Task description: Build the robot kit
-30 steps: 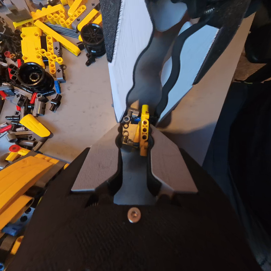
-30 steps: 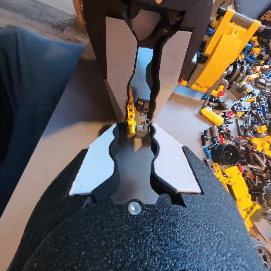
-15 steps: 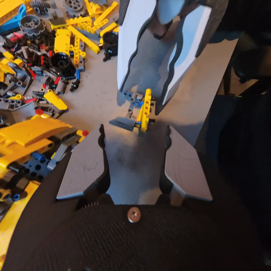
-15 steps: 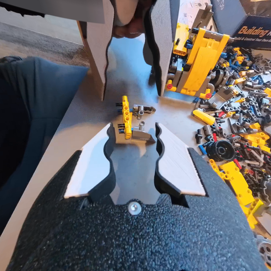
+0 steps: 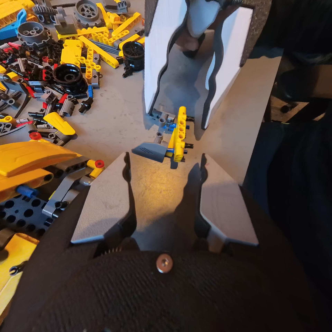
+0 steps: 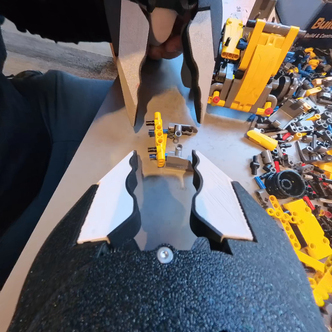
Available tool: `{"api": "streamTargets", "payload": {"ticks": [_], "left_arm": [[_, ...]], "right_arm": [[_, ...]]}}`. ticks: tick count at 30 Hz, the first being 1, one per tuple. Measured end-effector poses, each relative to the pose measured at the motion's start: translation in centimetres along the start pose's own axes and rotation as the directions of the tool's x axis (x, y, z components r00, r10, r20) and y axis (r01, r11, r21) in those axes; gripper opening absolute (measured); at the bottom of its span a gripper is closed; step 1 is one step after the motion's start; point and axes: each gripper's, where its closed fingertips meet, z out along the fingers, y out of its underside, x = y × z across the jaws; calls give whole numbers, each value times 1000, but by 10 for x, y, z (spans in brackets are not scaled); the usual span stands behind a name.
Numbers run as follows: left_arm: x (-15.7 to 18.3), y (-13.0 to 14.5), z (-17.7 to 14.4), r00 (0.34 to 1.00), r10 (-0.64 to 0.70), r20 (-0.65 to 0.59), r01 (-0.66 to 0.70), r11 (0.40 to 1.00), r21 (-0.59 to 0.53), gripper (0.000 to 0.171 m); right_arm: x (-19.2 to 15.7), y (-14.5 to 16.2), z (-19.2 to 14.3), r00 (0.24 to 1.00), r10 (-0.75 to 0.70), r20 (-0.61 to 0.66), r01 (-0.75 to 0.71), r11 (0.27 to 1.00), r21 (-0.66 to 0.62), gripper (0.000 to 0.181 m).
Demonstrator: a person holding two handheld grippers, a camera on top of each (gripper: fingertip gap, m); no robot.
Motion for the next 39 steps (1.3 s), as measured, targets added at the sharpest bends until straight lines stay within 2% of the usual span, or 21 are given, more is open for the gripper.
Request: {"api": "streamTargets", "payload": {"ticks": [3, 6, 8, 11, 14, 16, 18, 20, 24, 27, 32, 35, 38, 39], "left_arm": [[2, -1, 1, 999, -15, -33, 15, 1000, 2, 76], [4, 3, 9, 1000, 2, -29, -3, 999, -50, 77], [9, 2, 13, 1000, 13, -24, -14, 998, -58, 71], [22, 0, 15, 999, -17, -37, 15, 999, -51, 64], [31, 0, 12, 999, -17, -42, 15, 999, -34, 64], [27, 0, 7, 1000, -12, -29, 12, 1000, -14, 66], [4, 6, 3, 998, -11, 63, 14, 999, -41, 70], [-7, 7, 2, 995, 5, 100, 1, 999, -52, 72], [-6, 0, 11, 993, 95, 72, -91, 994, -59, 76], [-6, -2, 18, 983, 178, 54, -173, 981, -84, 76], [-10, -3, 17, 962, 272, -11, -272, 958, -86, 69], [-8, -2, 18, 962, 266, -62, -271, 959, -80, 60], [-2, -1, 18, 965, 242, -98, -250, 965, -80, 28], [-1, -1, 19, 968, 237, -85, -244, 966, -81, 26]], "right_arm": [[3, 3, 6, 1000, -5, -25, 4, 999, -38, 61], [1, 2, 9, 999, -13, -43, 11, 999, -45, 58], [3, -1, 6, 996, -35, -85, 33, 999, -33, 51], [8, 7, -1, 989, -32, -142, 25, 998, -53, 51], [3, 16, -9, 987, -44, -155, 32, 996, -78, 52], [-2, 11, -13, 987, -17, -161, 7, 998, -67, 54], [-2, -2, -16, 981, 7, -193, -17, 999, -48, 51], [-1, -13, -14, 974, 49, -220, -60, 997, -44, 52], [9, -6, -4, 955, 29, -294, -71, 988, -134, 57], [4, -5, 7, 969, 37, -246, -79, 984, -162, 50], [11, 1, 18, 971, 57, -232, -102, 977, -186, 54], [11, 5, 18, 971, 83, -224, -125, 975, -181, 52], [10, 6, 18, 976, 79, -201, -114, 980, -166, 42], [9, 6, 18, 978, 76, -193, -109, 981, -162, 42]]}}
